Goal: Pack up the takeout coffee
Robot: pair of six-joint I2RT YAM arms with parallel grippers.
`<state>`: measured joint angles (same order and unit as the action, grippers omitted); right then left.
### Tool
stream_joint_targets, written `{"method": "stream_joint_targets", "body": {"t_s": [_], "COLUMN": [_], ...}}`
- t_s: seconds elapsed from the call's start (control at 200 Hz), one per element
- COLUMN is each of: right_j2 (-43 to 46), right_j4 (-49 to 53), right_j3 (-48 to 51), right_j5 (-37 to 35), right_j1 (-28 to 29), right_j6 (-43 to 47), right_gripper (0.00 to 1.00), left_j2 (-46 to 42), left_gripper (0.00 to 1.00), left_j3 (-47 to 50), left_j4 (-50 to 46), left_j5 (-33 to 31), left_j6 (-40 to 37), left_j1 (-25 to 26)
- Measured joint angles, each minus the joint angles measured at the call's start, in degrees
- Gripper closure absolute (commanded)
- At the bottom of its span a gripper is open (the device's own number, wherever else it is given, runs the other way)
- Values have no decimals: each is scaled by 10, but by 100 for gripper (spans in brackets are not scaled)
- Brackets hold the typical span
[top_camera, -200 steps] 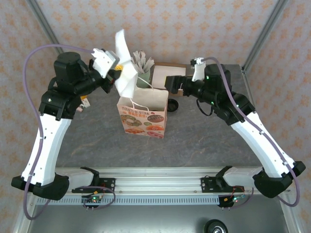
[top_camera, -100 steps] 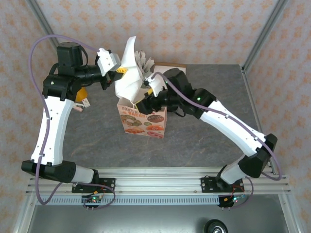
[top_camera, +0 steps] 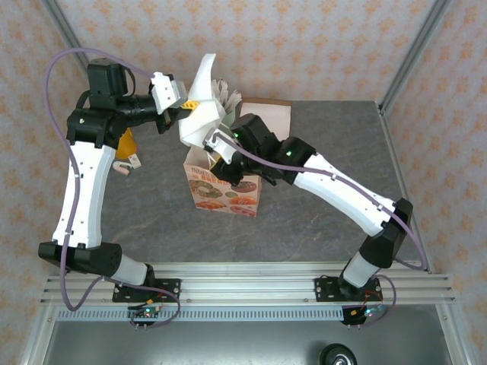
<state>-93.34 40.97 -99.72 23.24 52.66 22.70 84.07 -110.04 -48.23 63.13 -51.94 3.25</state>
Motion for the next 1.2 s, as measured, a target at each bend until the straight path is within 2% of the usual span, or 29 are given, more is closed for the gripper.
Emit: {"method": "stream_joint_targets", "body": {"t_s": [0.25, 0.34, 0.61, 0.736, 1.026, 1.116, 1.201], "right_j2": [58, 83, 85, 85, 85, 85, 85], "right_j4": [-43, -50, -69, -64, -71, -87, -104], "right_j3": [72, 96, 96, 107, 133, 136, 142], "right_j5": [-7, -5, -13, -14, -37, -50, -60], "right_j1": [25, 25, 25, 31, 36, 25, 20], "right_j6": [47, 73, 111, 130, 165, 163, 161], "right_gripper": [100, 100, 100, 100, 100, 100, 100], "left_j2": [1, 7, 51, 11, -97, -140, -145], "left_gripper": [100, 100, 100, 100, 99, 95, 92], "left_j3": [40, 54, 82, 176, 324, 346, 336], "left_j4": [-52, -75, -127, -100, -63, -65, -86], "left_j5": [69, 72, 61, 21, -138, -166, -190], "left_j6": [-69, -94, -162, -146, -100, -96, -100], "left_j1": [8, 22, 82, 103, 106, 106, 106]}}
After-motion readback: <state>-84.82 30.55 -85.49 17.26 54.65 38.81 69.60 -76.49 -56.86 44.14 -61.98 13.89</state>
